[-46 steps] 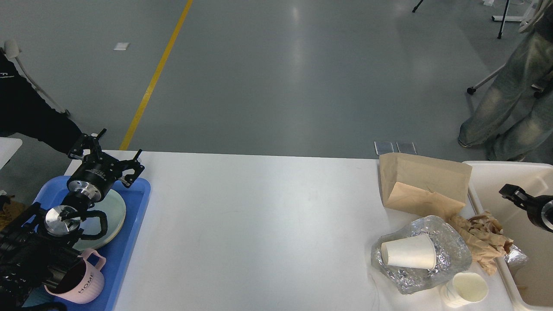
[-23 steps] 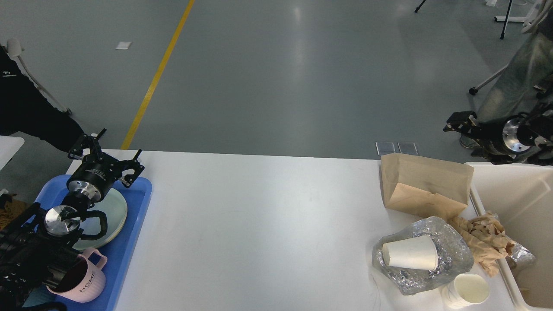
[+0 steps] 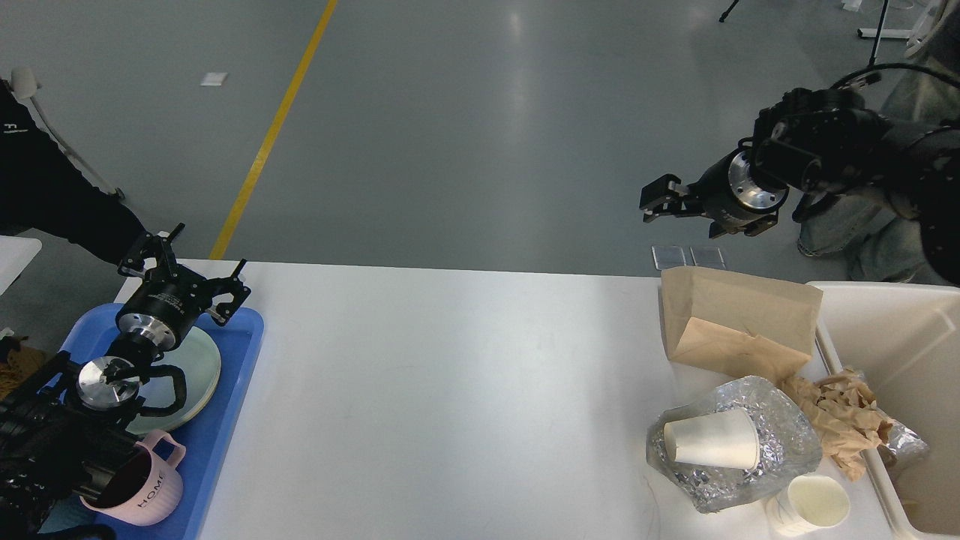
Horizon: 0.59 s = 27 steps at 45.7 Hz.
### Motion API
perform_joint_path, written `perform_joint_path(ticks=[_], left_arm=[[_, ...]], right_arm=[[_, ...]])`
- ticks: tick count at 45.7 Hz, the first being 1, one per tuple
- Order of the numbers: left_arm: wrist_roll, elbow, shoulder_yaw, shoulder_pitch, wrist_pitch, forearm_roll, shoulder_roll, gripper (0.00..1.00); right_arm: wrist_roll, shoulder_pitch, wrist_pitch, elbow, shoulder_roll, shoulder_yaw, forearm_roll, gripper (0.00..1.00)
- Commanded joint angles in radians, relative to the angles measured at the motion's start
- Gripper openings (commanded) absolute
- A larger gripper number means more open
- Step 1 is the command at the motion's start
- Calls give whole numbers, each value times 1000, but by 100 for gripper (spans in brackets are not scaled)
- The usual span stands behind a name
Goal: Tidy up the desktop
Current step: 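Move the right gripper back over the table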
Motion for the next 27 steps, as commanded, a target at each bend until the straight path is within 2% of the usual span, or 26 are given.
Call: perform_joint_path(ticks=[1,10,19,20,27], left_arm=[[0,0,0,0,0,0,0,97],[0,0,0,0,0,0,0,97],[0,0,0,0,0,0,0,97],[0,0,0,0,0,0,0,97],[0,0,0,0,0,0,0,97]], right_arm=[[0,52,75,24,61,-12,2,100],[1,141,155,30,87,-8,69,100],[1,210,299,30,87,-5,171,100],[3,231,339,30,87,-5,172,100],[3,285,339,29,87,-11,166,100]])
